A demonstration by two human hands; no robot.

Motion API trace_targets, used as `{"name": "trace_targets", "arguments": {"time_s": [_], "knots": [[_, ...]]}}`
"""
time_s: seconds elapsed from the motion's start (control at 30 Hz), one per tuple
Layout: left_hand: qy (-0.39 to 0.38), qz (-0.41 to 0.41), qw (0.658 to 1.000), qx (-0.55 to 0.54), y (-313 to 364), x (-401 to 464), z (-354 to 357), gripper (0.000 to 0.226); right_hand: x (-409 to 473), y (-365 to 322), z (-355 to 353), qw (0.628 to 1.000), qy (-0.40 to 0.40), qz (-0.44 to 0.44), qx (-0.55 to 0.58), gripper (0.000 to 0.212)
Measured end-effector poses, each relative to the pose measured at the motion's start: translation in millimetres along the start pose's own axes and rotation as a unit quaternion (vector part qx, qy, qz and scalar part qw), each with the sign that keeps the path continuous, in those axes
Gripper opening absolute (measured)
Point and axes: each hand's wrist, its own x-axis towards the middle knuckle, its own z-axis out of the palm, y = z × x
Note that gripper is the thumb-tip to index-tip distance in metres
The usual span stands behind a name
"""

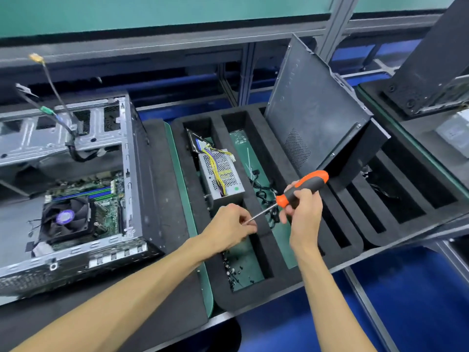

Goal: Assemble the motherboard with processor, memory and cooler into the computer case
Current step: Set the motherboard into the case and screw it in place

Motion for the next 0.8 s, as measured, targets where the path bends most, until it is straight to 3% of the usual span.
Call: {"name": "trace_targets", "arguments": {"time_s": [0.1, 0.3, 0.6, 0.67, 0.8], "knots": [[0.023, 0.014, 0.992, -0.124, 28.1, -18.6, -32.6, 0.009, -1.9, -15.6, 24.7, 0.997, -0.001, 0.004, 0.077, 0.013], [0.082, 0.044, 0.959, -0.268, 39.7, -59.3, -99.0, 0.002, -22.4, -38.1, 80.5, 0.975, -0.001, 0.04, 0.218, 0.015], [0.112, 0.001, 0.834, -0.54, -5.2, -121.0, -195.7, 0.011, -62.8, -42.8, 162.2, 0.955, -0.016, 0.084, 0.286, 0.016], [0.113, 0.014, 0.817, -0.565, -19.5, -135.2, -217.5, 0.019, -74.1, -40.1, 181.2, 0.956, -0.023, 0.078, 0.28, 0.018], [0.135, 0.028, 0.821, -0.555, -43.0, -158.7, -243.9, 0.022, -97.0, -31.0, 214.4, 0.961, -0.056, 0.065, 0.263, 0.04]]}}
